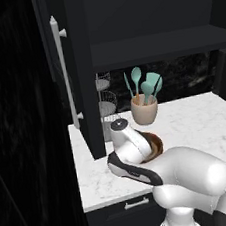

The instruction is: Pick up the bowls on the counter and stack them on top of one another in the open cabinet. Place the smaller bowl on top of the larger bowl.

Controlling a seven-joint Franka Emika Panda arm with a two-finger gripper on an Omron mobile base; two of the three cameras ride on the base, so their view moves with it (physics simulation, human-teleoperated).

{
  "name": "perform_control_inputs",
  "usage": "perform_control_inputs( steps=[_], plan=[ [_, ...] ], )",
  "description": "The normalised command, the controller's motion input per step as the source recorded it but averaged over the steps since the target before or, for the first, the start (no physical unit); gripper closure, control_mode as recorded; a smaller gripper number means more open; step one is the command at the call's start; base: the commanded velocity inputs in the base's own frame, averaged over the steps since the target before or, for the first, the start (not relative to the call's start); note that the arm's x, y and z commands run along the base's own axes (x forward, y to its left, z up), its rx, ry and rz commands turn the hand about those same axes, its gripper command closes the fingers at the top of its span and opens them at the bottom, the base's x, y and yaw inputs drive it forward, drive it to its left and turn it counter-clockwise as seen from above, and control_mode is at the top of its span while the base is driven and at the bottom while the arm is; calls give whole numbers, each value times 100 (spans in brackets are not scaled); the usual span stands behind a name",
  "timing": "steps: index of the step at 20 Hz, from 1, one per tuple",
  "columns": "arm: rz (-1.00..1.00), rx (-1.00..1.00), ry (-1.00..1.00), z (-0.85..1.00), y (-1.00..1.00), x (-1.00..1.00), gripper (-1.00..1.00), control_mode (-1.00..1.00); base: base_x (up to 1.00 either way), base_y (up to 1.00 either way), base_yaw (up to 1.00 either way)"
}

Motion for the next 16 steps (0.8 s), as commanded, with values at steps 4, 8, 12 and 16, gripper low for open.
perform_control_inputs(
  steps=[4,8,12,16],
  plan=[
    [2,8,-1,53,-35,-54,100,-100,0,0,0],
    [4,1,-6,100,-1,-82,100,-100,0,0,0],
    [8,-1,-13,100,0,-54,100,-100,0,0,0],
    [12,-6,-27,100,-6,-23,100,-100,0,0,0]
  ],
)
